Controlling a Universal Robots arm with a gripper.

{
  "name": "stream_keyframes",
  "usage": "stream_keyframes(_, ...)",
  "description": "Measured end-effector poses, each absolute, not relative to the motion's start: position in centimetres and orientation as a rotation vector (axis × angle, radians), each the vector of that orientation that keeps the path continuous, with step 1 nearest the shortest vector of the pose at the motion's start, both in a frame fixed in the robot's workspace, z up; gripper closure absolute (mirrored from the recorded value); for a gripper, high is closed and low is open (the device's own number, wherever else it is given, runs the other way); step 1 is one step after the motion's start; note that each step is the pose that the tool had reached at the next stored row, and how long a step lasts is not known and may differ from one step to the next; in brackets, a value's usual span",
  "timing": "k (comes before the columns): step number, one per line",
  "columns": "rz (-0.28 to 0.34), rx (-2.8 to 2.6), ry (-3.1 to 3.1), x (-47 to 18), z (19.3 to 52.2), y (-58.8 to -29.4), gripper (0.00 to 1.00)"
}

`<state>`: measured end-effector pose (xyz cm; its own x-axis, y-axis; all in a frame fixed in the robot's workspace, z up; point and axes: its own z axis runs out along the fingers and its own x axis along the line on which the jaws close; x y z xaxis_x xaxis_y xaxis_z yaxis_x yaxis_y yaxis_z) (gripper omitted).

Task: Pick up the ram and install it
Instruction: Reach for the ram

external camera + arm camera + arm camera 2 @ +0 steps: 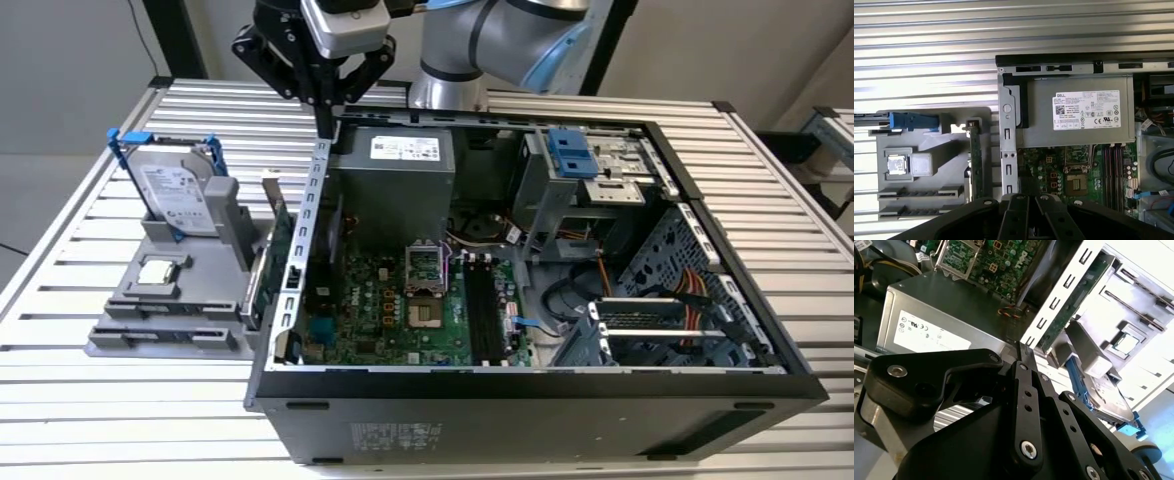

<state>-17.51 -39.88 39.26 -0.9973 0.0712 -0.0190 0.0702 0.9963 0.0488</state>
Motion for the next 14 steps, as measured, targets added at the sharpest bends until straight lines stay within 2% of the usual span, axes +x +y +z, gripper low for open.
stream_keyframes(14,0.075,0.110,3.118,-17.85,39.26,-39.88,1.00)
